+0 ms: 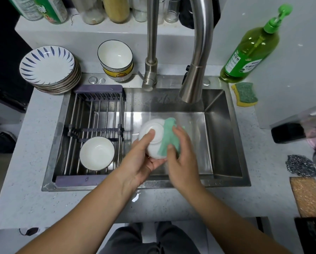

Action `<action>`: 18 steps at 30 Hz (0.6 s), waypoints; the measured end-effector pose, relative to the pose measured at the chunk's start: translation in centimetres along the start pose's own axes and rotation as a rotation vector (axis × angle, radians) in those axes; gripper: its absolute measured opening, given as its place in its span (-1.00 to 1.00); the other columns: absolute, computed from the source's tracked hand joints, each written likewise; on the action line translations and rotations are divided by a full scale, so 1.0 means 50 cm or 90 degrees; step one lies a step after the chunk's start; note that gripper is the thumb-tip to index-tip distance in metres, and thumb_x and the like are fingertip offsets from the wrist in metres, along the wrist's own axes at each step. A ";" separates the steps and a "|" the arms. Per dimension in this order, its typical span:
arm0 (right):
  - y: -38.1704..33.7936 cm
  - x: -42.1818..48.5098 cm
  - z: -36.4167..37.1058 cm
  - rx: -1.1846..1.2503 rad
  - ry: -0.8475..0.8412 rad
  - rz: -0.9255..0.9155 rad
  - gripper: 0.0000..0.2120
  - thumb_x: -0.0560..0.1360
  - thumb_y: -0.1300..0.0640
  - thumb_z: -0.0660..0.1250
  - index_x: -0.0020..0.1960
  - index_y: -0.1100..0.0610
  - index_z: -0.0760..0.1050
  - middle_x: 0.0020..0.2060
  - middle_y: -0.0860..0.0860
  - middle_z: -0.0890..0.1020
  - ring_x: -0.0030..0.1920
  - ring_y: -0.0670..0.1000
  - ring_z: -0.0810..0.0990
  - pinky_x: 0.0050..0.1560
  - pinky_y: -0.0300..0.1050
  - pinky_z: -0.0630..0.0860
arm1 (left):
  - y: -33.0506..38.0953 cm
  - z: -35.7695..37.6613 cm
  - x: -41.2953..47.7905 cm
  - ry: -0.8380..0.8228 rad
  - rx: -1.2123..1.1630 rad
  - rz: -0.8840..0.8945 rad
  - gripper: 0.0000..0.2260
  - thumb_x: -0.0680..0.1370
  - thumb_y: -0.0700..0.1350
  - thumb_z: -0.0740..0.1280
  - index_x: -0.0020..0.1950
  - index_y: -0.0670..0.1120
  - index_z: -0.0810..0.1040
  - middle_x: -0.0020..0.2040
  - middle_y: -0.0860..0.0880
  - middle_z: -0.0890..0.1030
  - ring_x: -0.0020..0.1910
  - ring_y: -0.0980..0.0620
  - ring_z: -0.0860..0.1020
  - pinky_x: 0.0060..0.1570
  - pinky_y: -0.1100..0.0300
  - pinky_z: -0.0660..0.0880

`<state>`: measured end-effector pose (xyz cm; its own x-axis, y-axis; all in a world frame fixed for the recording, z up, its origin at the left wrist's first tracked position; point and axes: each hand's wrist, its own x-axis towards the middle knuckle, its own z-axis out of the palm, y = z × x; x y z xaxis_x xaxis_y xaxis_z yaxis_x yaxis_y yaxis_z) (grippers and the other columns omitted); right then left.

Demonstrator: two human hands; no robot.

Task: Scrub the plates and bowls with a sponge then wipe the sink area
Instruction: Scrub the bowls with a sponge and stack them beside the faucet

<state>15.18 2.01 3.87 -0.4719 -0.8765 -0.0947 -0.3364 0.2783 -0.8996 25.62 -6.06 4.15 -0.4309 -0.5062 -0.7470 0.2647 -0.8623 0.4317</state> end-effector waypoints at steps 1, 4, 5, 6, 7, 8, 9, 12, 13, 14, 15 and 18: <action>-0.005 0.017 -0.008 0.058 0.022 0.056 -0.60 0.65 0.17 0.17 0.44 -0.14 0.33 0.35 -0.23 0.44 0.30 -0.37 0.40 0.16 -0.47 0.38 | -0.007 0.001 0.000 0.001 0.011 0.005 -0.49 0.55 0.01 0.43 0.46 -0.13 0.47 0.25 -0.20 0.67 0.16 -0.16 0.69 0.08 -0.13 0.66; -0.020 0.032 -0.017 0.118 0.043 0.084 -0.72 0.62 0.12 0.27 0.29 -0.08 0.35 0.11 -0.27 0.51 0.06 -0.31 0.55 -0.07 -0.43 0.48 | -0.018 0.008 -0.002 -0.014 0.003 0.025 -0.49 0.57 0.00 0.44 0.48 -0.11 0.45 0.27 -0.20 0.66 0.22 -0.18 0.66 0.18 -0.19 0.61; -0.026 0.028 -0.015 0.112 0.039 0.072 -0.72 0.60 0.09 0.31 0.27 -0.07 0.34 0.10 -0.27 0.51 0.05 -0.31 0.55 -0.07 -0.41 0.50 | -0.019 0.011 -0.002 -0.012 -0.009 0.038 -0.51 0.58 -0.01 0.43 0.47 -0.11 0.45 0.26 -0.21 0.67 0.21 -0.18 0.67 0.18 -0.19 0.61; -0.030 0.023 -0.012 0.113 0.035 0.071 -0.69 0.58 0.05 0.35 0.26 -0.06 0.32 0.09 -0.27 0.51 0.04 -0.30 0.56 -0.07 -0.40 0.51 | -0.021 0.012 -0.003 -0.004 -0.019 0.057 -0.54 0.59 -0.03 0.43 0.45 -0.12 0.44 0.24 -0.22 0.68 0.19 -0.18 0.68 0.19 -0.20 0.61; -0.033 0.019 -0.009 0.120 0.037 0.076 -0.66 0.56 0.03 0.38 0.25 -0.06 0.31 0.09 -0.27 0.51 0.03 -0.31 0.56 -0.08 -0.42 0.51 | -0.028 0.012 -0.005 0.008 -0.024 0.072 -0.54 0.59 -0.04 0.43 0.44 -0.12 0.42 0.22 -0.22 0.68 0.17 -0.17 0.69 0.19 -0.20 0.60; -0.030 0.017 -0.007 0.123 0.043 0.081 -0.64 0.55 0.03 0.39 0.25 -0.07 0.30 0.09 -0.27 0.51 0.03 -0.33 0.56 -0.09 -0.44 0.50 | -0.037 0.014 -0.007 0.009 -0.025 0.079 -0.52 0.59 -0.04 0.44 0.45 -0.12 0.40 0.22 -0.22 0.68 0.16 -0.17 0.69 0.20 -0.20 0.60; -0.032 0.018 -0.007 0.120 0.047 0.085 -0.63 0.54 0.03 0.40 0.24 -0.08 0.30 0.09 -0.27 0.51 0.03 -0.35 0.55 -0.09 -0.46 0.48 | -0.046 0.013 -0.011 -0.003 -0.026 0.073 -0.50 0.59 -0.03 0.44 0.47 -0.12 0.39 0.22 -0.22 0.68 0.15 -0.16 0.69 0.20 -0.18 0.61; -0.034 0.042 -0.023 0.065 0.028 0.091 -0.64 0.53 0.06 0.40 0.21 -0.13 0.30 0.11 -0.24 0.52 0.04 -0.29 0.55 -0.06 -0.44 0.44 | -0.051 0.003 -0.020 -0.020 0.018 0.007 -0.55 0.57 0.00 0.44 0.41 -0.13 0.50 0.12 -0.14 0.71 0.06 -0.10 0.69 0.20 -0.11 0.62; -0.034 0.051 -0.033 0.042 0.008 0.084 -0.64 0.52 0.07 0.40 0.19 -0.13 0.31 0.11 -0.20 0.53 0.05 -0.25 0.55 -0.06 -0.42 0.44 | -0.040 -0.003 -0.021 -0.017 0.062 -0.008 -0.58 0.53 0.00 0.46 0.34 -0.13 0.56 0.07 -0.11 0.71 0.05 -0.08 0.68 0.22 -0.11 0.60; -0.033 0.060 -0.045 0.025 -0.021 0.076 -0.65 0.52 0.08 0.40 0.18 -0.13 0.32 0.10 -0.17 0.55 0.03 -0.22 0.56 -0.08 -0.38 0.45 | -0.027 -0.009 -0.020 -0.017 0.109 -0.013 -0.60 0.49 0.00 0.47 0.28 -0.13 0.59 0.04 -0.10 0.71 0.07 -0.07 0.67 0.23 -0.12 0.59; -0.036 0.068 -0.059 0.016 -0.059 0.066 -0.66 0.51 0.10 0.41 0.16 -0.13 0.34 0.06 -0.14 0.57 -0.02 -0.21 0.58 -0.12 -0.35 0.47 | -0.011 -0.015 -0.019 -0.022 0.156 -0.006 -0.60 0.48 -0.02 0.48 0.27 -0.13 0.59 0.06 -0.11 0.71 0.08 -0.08 0.67 0.20 -0.12 0.61; -0.045 0.091 -0.092 -0.015 -0.192 0.025 -0.71 0.51 0.16 0.42 0.12 -0.09 0.41 -0.03 -0.10 0.60 -0.17 -0.18 0.58 -0.21 -0.24 0.53 | 0.034 -0.027 -0.016 -0.069 0.303 0.026 -0.55 0.48 -0.03 0.51 0.34 -0.08 0.54 0.16 -0.13 0.70 0.10 -0.07 0.69 0.05 -0.08 0.67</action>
<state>10.06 -0.77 7.41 -0.2233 -0.9410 -0.2544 -0.3435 0.3202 -0.8829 27.55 -7.11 4.80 -0.5222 -0.5158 -0.6792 -0.1300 -0.7389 0.6611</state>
